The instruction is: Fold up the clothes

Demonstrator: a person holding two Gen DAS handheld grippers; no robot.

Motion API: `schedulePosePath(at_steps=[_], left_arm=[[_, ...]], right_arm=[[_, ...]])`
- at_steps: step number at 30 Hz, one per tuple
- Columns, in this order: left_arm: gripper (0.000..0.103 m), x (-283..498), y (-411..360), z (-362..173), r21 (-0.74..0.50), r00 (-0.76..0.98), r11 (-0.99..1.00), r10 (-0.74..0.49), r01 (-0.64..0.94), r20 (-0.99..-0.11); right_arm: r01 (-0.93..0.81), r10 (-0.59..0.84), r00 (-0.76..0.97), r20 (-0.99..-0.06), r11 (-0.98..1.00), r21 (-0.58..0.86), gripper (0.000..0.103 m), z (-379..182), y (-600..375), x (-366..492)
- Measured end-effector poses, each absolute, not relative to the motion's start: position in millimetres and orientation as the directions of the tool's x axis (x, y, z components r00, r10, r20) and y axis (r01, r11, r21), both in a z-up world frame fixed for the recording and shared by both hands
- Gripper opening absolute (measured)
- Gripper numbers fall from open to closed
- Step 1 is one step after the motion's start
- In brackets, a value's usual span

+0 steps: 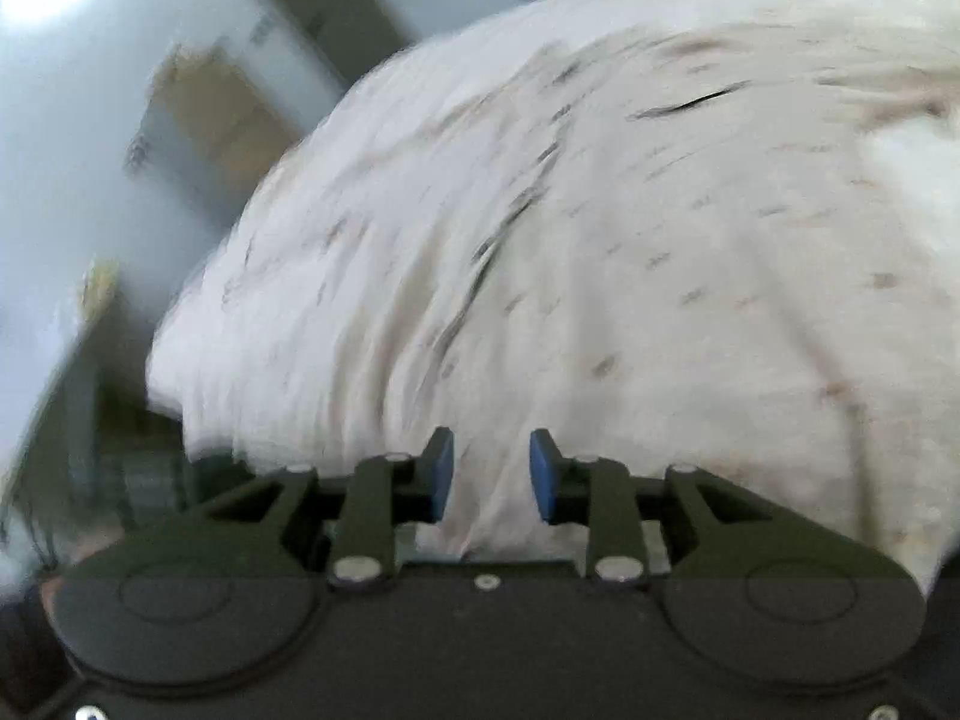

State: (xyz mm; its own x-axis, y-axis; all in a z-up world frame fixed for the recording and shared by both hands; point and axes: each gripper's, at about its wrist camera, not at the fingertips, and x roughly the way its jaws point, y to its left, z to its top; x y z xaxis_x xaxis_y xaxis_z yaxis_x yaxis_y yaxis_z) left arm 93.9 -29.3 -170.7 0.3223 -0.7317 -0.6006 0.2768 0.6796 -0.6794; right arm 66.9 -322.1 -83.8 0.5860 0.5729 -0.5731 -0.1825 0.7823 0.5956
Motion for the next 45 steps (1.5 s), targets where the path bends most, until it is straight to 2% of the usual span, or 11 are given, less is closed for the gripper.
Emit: schedulePosePath(at_steps=[5, 7, 13, 15, 17, 19, 24, 27, 32, 38, 45], left_arm=[[0.072, 79.1, -17.4, -132.5, -0.688, 0.375, 0.628, -0.775, 0.364, -0.509], [0.080, 74.6, -11.7, -118.0, -0.687, 0.433, 0.614, -0.779, 0.387, -0.453], [0.078, 86.8, -53.8, -143.3, -0.572, 0.374, 0.717, -0.697, 0.399, -0.612], [0.078, 88.2, -51.2, -133.6, -0.594, 0.387, 0.692, -0.722, 0.410, -0.574], [0.083, 86.4, -41.4, -120.3, -0.624, 0.411, 0.659, -0.751, 0.420, -0.516], [0.099, 100.0, 1.7, -95.9, -0.671, 0.523, 0.657, -0.728, 0.345, -0.444], [0.103, 141.6, 115.1, -69.0, -0.671, 0.746, 0.734, -0.505, 0.106, -0.435], [0.103, 169.3, 187.2, -59.1, -0.554, 0.883, 0.820, -0.149, -0.141, -0.445], [0.103, 191.3, 199.9, -49.3, -0.380, 0.939, 0.895, 0.109, -0.235, -0.326], [0.103, 273.1, 169.5, -47.9, -0.475, 0.976, 0.877, -0.035, -0.073, -0.214], [0.103, 379.7, 140.3, -70.4, -0.537, 0.975, 0.843, -0.151, 0.040, -0.165]], right_arm=[[-0.202, 0.535, 0.611, -0.584, 0.818, 0.538, 0.038, -81.3, -355.5, 54.1], [-0.200, 0.533, 0.628, -0.567, 0.815, 0.544, 0.040, -82.8, -357.5, 55.1], [-0.149, 0.512, 0.677, -0.529, 0.799, 0.583, 0.047, -86.4, -342.3, 67.5], [-0.160, 0.531, 0.671, -0.518, 0.785, 0.598, 0.049, -89.3, -332.1, 81.2], [-0.172, 0.497, 0.699, -0.515, 0.815, 0.553, 0.060, -80.2, -344.2, 75.3], [-0.148, 0.431, 0.732, -0.527, 0.857, 0.494, 0.062, -76.3, -356.8, 69.7], [-0.011, 0.308, 0.778, -0.548, 0.878, 0.478, 0.062, -85.6, -403.6, 60.3], [0.015, 0.342, 0.814, -0.470, 0.796, 0.605, 0.060, -94.7, -418.8, 53.9], [0.014, 0.331, 0.840, -0.429, 0.779, 0.627, 0.061, -93.2, -417.7, 59.6], [0.005, 0.326, 0.831, -0.452, 0.807, 0.590, 0.068, -81.0, -400.8, 107.1], [-0.201, 0.392, 0.817, -0.424, 0.881, 0.428, 0.071, -13.3, -334.9, 295.4]])
